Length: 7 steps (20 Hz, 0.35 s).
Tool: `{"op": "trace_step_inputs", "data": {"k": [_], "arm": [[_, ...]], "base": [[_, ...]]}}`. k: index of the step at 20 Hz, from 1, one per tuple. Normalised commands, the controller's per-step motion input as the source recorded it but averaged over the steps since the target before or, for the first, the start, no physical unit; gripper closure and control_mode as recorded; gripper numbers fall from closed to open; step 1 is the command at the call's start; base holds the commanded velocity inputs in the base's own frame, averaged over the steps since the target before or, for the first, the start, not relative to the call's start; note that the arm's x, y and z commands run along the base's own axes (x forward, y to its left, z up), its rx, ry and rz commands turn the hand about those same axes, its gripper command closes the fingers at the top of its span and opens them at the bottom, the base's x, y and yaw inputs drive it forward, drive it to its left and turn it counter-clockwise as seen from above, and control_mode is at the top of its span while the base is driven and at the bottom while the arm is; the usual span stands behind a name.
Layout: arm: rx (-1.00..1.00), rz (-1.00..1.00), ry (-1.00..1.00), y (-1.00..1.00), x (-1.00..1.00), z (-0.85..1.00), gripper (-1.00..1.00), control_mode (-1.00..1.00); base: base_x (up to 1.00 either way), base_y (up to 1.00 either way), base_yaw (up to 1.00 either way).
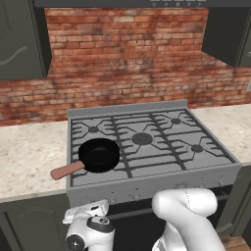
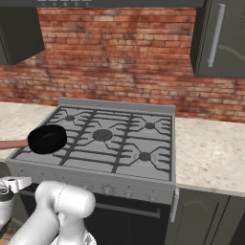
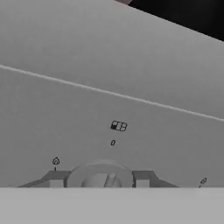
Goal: Turn off the front left burner of the stove.
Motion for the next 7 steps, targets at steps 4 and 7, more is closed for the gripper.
{"op": "trace_step_inputs", "data": {"k": [4,7], "arm": [[0.49,-0.31,-0.25,0.0,0.0,0.0,1.0,-1.0],[0.49,-0.33,-0.24,0.0,0.0,0.0,1.0,-1.0]], "base": [[0.0,0.0,0.0],[0.0,0.0,0.0]]}}
